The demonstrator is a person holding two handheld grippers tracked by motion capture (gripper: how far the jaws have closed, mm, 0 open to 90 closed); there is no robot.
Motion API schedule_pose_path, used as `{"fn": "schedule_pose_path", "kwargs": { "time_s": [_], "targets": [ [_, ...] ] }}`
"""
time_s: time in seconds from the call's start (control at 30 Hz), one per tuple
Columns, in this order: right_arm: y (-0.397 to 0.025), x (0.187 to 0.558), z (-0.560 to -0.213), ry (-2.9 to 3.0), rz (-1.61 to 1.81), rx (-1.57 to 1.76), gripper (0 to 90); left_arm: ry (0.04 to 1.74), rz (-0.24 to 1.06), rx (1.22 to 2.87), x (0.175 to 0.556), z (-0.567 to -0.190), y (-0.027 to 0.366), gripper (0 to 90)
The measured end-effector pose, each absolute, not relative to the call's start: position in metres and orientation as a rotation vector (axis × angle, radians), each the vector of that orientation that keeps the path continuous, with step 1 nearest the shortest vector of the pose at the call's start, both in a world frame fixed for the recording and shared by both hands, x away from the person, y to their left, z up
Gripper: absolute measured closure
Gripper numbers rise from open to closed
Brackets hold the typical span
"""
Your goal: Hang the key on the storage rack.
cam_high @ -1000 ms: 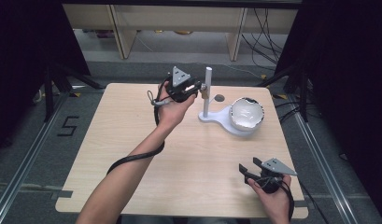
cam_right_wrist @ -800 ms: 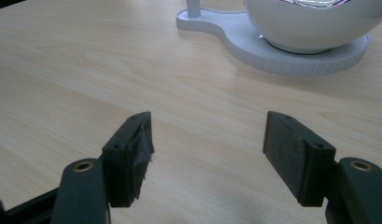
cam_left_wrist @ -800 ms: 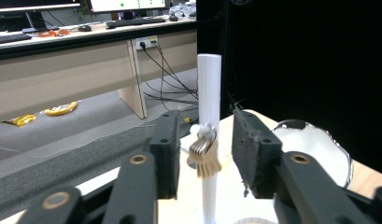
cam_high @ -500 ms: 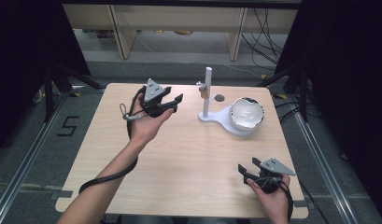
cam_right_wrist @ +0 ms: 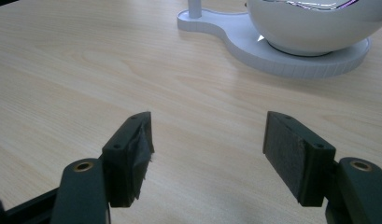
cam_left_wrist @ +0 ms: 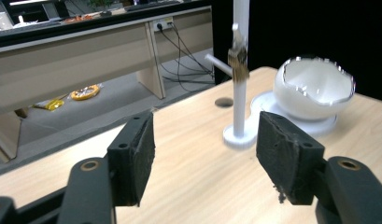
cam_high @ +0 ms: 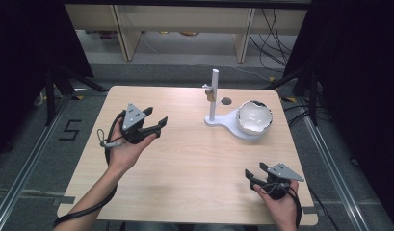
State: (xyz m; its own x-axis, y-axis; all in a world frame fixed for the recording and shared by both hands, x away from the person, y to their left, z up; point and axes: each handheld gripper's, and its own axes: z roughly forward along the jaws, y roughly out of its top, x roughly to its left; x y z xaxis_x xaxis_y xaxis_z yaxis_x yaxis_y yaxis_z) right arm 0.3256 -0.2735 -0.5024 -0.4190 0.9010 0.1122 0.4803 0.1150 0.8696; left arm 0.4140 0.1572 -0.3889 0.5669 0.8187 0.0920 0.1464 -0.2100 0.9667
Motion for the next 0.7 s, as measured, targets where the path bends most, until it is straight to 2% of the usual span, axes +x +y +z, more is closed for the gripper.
{"fn": "schedule_pose_path", "kwargs": {
  "time_s": [0.17,0.7],
  "targets": [
    [-0.273,0.326,-0.503,1.951,1.245,1.334,34.0,0.836,0.757,1.701,0.400,-0.406,0.170,35.9],
    [-0.271,0.328,-0.505,1.953,1.255,1.284,33.9,1.002,0.770,1.700,0.348,-0.504,0.222,35.7]
  ]
}}
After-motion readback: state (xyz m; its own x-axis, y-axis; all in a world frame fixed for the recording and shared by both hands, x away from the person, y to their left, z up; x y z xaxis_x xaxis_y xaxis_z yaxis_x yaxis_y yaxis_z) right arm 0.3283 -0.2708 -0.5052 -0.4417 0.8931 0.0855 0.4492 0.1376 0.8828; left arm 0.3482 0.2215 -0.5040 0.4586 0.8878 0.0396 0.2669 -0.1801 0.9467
